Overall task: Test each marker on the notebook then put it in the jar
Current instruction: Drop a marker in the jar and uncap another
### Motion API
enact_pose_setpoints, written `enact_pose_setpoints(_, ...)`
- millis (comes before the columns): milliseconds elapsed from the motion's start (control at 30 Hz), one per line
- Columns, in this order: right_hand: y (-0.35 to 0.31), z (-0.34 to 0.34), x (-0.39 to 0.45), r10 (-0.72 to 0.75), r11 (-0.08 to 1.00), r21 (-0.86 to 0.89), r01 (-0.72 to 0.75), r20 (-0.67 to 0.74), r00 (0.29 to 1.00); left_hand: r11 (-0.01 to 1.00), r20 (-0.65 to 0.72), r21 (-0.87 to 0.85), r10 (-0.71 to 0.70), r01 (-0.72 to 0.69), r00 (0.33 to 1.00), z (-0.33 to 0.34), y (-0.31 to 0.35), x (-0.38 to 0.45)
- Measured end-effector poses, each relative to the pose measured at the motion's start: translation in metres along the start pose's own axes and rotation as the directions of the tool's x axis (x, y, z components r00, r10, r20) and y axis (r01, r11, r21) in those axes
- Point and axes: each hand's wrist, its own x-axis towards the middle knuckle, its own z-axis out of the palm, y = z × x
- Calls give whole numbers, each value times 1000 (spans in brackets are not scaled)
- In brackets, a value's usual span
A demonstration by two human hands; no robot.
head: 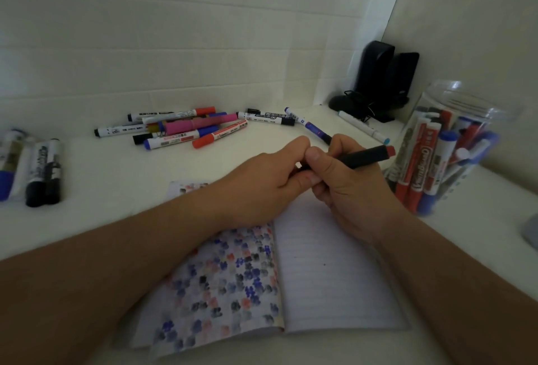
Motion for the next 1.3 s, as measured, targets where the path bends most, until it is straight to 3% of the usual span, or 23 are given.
enact_pose_setpoints(167, -9, -3, 0, -52, 993, -112, 43, -80, 995, 998, 51, -22, -52, 53, 997, -5, -4, 1)
enact_pose_setpoints(233, -18, -15, 4, -33, 995, -94, 16, -184, 982, 987, 69, 102, -135, 128, 988, -7, -10, 0)
enact_pose_setpoints(300, -25, -27, 6, -16, 992, -126, -17, -254, 967, 943, -2, 280, -186, 179, 983, -7, -20, -3)
enact_pose_setpoints(367, -23, -34, 5, -3, 965, -256, -62, -243, 970, 899, -115, 381, -186, 217, 976, -7, -27, -5)
enact_pose_setpoints(433, -16, -34, 7, 12, 926, -365, -93, -220, 975, 870, -138, 409, -239, 275, 961, -8, -28, -3)
enact_pose_setpoints(533, -10, -31, 13, 27, 894, -428, -131, -241, 970, 835, -78, 431, -342, 341, 936, -8, -26, 1)
enact_pose_setpoints(767, 0, -27, 19, 3, 753, -630, -190, -286, 958, 841, -57, 410, -363, 353, 930, -7, -26, 4)
enact_pose_setpoints(1300, 2, -23, 21, 55, 720, -646, -253, -310, 949, 838, -58, 391, -390, 380, 919, -6, -28, 5)
